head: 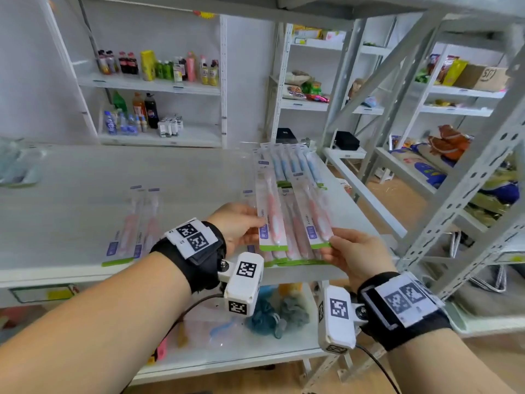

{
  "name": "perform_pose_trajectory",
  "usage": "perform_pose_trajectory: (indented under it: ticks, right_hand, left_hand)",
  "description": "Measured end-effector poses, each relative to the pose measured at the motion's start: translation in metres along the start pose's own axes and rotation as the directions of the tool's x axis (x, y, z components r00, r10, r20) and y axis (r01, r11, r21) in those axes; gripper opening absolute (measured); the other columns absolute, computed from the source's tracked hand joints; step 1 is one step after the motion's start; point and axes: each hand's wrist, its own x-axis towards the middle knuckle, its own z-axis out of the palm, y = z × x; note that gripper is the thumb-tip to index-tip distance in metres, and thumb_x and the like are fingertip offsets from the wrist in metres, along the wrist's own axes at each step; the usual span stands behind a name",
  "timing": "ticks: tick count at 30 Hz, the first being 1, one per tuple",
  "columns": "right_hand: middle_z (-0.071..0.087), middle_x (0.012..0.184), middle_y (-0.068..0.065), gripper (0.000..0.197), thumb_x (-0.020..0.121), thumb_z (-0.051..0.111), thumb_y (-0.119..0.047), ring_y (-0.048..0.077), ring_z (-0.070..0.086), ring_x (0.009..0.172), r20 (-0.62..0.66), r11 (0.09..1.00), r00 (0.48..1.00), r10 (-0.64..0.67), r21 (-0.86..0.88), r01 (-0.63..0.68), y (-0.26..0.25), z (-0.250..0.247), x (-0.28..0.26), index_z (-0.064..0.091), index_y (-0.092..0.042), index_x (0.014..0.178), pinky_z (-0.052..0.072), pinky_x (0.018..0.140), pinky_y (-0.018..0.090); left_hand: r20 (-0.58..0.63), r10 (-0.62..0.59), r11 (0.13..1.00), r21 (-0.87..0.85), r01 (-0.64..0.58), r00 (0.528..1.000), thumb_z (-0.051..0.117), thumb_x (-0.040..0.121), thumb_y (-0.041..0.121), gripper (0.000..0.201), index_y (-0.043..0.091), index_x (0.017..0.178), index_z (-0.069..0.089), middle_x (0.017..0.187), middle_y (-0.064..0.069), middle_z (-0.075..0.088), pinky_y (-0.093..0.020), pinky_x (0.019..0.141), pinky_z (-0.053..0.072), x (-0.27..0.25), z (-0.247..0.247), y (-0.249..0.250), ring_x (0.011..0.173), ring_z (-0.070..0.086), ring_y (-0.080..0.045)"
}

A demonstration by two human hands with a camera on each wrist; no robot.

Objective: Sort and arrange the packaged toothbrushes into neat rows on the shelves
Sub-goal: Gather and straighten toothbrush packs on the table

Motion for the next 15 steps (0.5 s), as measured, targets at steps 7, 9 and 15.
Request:
perform_pose_trajectory:
  ticks: [7,9,15]
  right_hand:
    - [0.068,0.077,0.020,0.022,0.092,0.049,0.004,0.014,0.062,0.049,-0.042,0.999,0.999,0.019,-0.025,-0.020,0.009,-0.004,-0.001,0.058,0.004,0.112,0.052,0.047,0.019]
    - [0.068,0.078,0.019,0.021,0.093,0.050,0.003,0.015,0.062,0.050,-0.042,0.999,0.999,0.010,-0.046,-0.012,0.009,-0.004,-0.001,0.058,0.003,0.112,0.053,0.049,0.020]
    - [0.065,0.074,0.019,0.009,0.090,0.056,0.002,0.019,0.065,0.052,-0.109,0.998,0.994,-0.008,-0.068,0.000,0.009,-0.005,-0.004,0.056,-0.005,0.096,0.055,0.049,0.022]
  left_hand:
    - [-0.003,-0.031,0.991,0.133,0.032,1.000,0.059,0.088,-0.001,0.007,0.004,0.088,0.064,0.082,-0.010,0.067,-0.018,0.053,0.054,0.010,0.024,-0.002,0.066,0.064,-0.016]
    - [-0.003,-0.040,0.986,0.161,0.040,0.999,0.059,0.088,0.000,0.006,0.004,0.088,0.064,0.084,-0.011,0.067,-0.020,0.058,0.054,0.013,0.029,-0.002,0.069,0.064,-0.018]
    - [0.023,-0.077,0.979,0.191,0.071,0.997,0.055,0.090,-0.001,0.010,0.004,0.088,0.063,0.078,-0.013,0.068,-0.025,0.050,0.054,0.013,0.043,-0.001,0.061,0.065,-0.019]
